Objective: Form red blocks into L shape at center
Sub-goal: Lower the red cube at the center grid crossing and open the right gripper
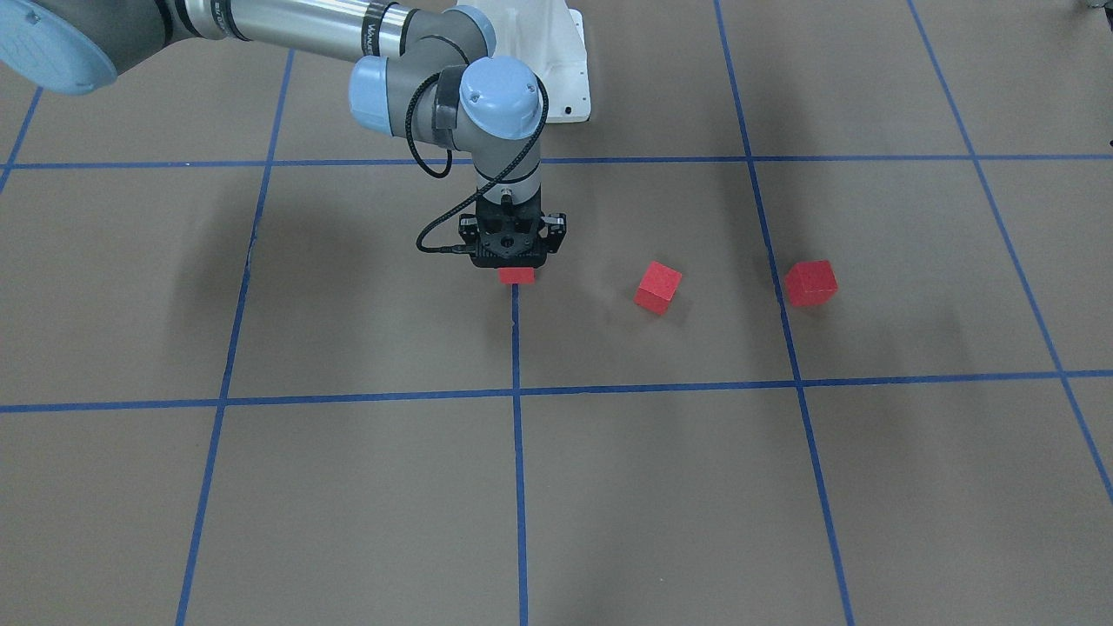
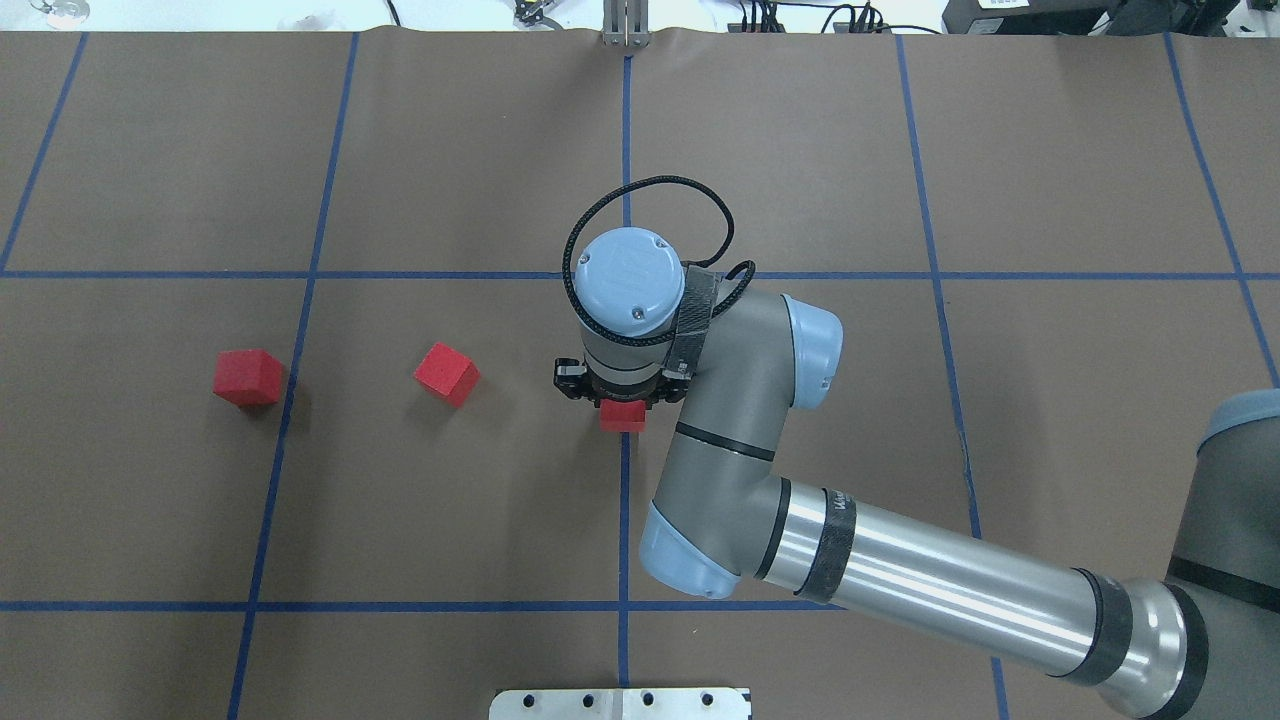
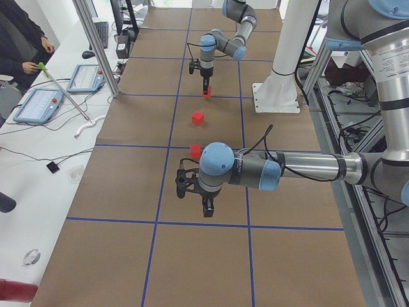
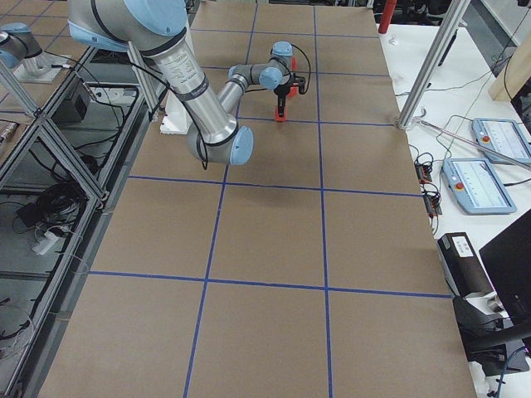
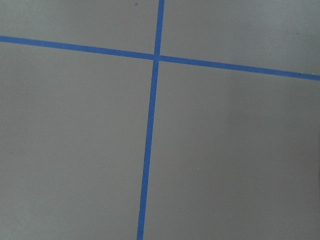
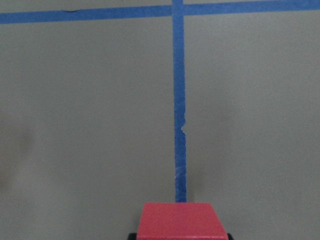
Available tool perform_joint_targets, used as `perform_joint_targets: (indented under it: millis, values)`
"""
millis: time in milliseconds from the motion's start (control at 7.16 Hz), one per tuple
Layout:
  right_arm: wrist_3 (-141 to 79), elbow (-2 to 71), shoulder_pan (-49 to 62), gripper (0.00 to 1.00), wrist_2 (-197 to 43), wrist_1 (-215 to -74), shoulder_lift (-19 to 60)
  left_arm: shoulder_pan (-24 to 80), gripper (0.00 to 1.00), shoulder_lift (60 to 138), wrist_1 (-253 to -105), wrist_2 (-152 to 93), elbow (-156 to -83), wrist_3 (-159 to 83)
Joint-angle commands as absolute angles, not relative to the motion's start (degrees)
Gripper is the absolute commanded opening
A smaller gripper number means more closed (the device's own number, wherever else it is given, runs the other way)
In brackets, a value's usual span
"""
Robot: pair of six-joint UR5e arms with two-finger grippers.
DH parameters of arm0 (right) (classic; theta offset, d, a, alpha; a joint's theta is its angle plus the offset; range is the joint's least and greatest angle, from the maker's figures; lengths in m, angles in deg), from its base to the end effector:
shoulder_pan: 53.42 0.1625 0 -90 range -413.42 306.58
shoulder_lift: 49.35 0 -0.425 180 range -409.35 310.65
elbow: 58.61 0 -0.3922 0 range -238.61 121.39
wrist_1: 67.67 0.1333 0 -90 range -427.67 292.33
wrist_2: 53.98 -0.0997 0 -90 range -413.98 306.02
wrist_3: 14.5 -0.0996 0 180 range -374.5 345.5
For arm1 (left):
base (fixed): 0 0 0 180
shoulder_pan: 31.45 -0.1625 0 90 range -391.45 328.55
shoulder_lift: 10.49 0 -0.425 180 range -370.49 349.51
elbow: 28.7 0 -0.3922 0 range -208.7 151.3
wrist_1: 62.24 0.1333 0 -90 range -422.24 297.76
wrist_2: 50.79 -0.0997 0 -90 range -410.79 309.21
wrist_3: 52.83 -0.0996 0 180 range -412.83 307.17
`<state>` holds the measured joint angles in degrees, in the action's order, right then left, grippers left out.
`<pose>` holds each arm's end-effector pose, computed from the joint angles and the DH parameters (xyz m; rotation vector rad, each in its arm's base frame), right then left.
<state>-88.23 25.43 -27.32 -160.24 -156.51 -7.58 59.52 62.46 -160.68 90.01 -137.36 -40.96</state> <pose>-0.6230 -0.4226 0.1827 0.0203 -0.7992 0.0548 -0.0625 -0.3756 0.6024 0.0791 0.8963 -0.1310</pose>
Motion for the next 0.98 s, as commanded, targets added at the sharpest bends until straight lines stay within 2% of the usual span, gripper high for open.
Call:
perform_joint_targets:
  millis: [0,558,698,838]
  values:
    - [-88.3,25.1,-27.5,0.0,-160.2,-156.5,-7.7,59.5,1.0,62.5,-160.7,90.0,-137.4,-41.0]
    - [-88.3,25.0,-27.9,0.0,-160.2,-156.5,-7.5,59.5,1.0,62.5,-160.7,90.0,-137.4,-41.0]
    - [-88.3,24.6,-27.9,0.19,-160.2,-156.5,-7.6,59.5,1.0,62.5,-160.7,90.0,-137.4,-41.0]
    - [-88.3,24.4,-28.0,0.3,-160.2,-156.4,-7.6,59.5,1.0,62.5,-160.7,90.0,-137.4,-41.0]
